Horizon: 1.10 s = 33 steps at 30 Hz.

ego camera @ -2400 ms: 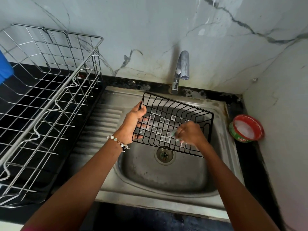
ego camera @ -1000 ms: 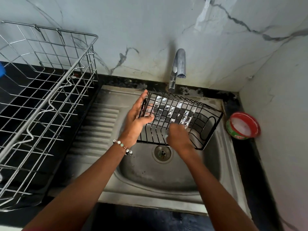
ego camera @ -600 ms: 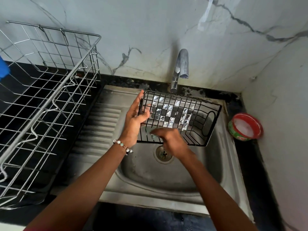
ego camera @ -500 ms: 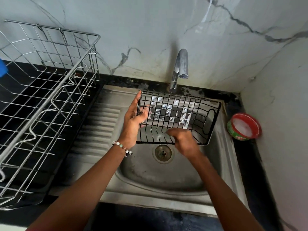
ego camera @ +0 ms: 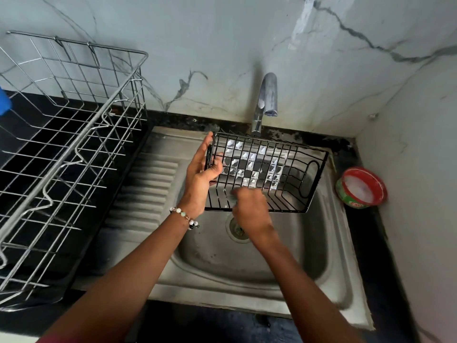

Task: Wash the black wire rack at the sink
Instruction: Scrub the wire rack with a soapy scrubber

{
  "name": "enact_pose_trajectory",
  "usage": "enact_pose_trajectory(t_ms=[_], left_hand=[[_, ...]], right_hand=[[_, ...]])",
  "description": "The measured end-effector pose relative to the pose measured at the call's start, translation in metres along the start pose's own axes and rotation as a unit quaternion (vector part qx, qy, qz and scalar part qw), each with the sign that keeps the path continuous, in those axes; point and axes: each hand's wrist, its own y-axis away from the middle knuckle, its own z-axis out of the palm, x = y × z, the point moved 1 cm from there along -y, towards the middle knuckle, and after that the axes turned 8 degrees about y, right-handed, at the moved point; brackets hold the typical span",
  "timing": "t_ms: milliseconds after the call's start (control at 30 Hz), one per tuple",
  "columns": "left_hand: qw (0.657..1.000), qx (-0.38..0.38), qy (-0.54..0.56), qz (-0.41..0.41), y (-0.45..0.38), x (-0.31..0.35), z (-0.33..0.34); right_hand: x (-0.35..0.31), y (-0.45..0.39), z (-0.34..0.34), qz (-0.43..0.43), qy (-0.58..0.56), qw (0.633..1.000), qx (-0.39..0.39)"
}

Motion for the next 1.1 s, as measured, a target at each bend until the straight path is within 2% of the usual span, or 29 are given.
enact_pose_trajectory(t_ms=[133,267,433,533,667,767,833,1000,1033,1100], left_hand=[[1.000,-0.009,0.025,-0.006,0.000,0.001,-0.001],[1.000,-0.018,0.003,0.024,0.000,0.009,-0.001],[1.000,-0.002,-0.018,0.020,0.000,0.012,-0.007],[0.999,-0.010,-0.042,0.012,0.000,0.008,-0.009],[0.998,-0.017,-0.065,0.007,0.001,0.004,-0.003],[0.997,-0.021,-0.075,0.015,0.003,0.006,-0.001],[0.997,-0.009,-0.075,0.012,0.003,0.006,-0.001],[0.998,0.013,-0.058,0.003,0.005,0.004,-0.002],[0.999,0.011,-0.053,0.005,0.006,0.005,-0.002],[0.998,0.012,-0.054,0.006,0.005,0.006,-0.004]], right_hand=[[-0.030,0.002,0.009,-0.122,-0.071,0.990,-0.008],[0.005,0.007,0.007,-0.191,-0.062,0.979,0.012],[0.080,0.012,0.000,-0.111,-0.029,0.991,0.063],[0.107,0.010,-0.005,-0.026,0.005,0.999,0.045],[0.077,0.010,-0.003,0.062,0.065,0.996,-0.002],[0.041,0.012,0.001,0.072,0.047,0.996,0.004],[0.015,0.011,0.007,0.030,0.031,0.999,0.016],[-0.021,0.008,0.023,-0.196,-0.032,0.980,0.010],[-0.013,0.006,0.024,-0.218,-0.035,0.975,0.010],[0.014,0.004,0.022,-0.202,-0.035,0.979,0.006]])
